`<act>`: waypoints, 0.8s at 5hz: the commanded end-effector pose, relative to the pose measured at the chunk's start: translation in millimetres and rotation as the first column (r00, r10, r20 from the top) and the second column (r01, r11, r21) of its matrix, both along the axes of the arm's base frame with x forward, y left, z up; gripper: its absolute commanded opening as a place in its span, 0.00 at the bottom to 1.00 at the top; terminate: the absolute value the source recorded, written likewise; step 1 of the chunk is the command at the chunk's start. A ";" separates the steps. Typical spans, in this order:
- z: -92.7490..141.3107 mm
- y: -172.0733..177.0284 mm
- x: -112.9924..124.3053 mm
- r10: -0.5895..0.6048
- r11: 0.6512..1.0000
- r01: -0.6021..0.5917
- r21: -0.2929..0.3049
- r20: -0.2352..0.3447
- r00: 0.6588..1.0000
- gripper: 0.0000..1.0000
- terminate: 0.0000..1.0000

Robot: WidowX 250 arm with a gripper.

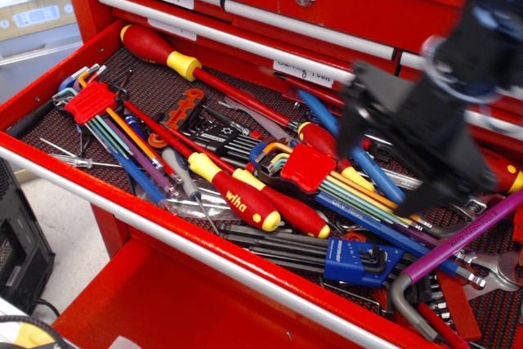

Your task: Pick up violet Allen key

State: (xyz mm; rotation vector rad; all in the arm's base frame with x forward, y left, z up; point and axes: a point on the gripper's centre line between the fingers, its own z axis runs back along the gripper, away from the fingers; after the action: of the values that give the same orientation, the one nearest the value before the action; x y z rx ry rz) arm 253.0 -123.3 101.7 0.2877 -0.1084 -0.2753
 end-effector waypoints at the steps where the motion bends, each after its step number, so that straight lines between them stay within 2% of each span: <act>1: -1.7 -78.5 24.4 -0.201 0.979 0.202 -0.041 0.024 0.979 1.00 0.00; 2: -16.0 -92.8 43.7 -0.241 0.970 0.243 -0.023 0.047 0.969 1.00 0.00; 3: -25.7 -87.1 64.1 -0.288 0.957 0.289 -0.010 0.082 0.954 1.00 0.00; 4: -29.0 -81.3 76.3 -0.301 0.952 0.304 -0.032 0.083 0.950 1.00 0.00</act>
State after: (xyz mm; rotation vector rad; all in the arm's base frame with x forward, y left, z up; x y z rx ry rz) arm 331.5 -202.4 53.9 0.2258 -0.1890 -0.5518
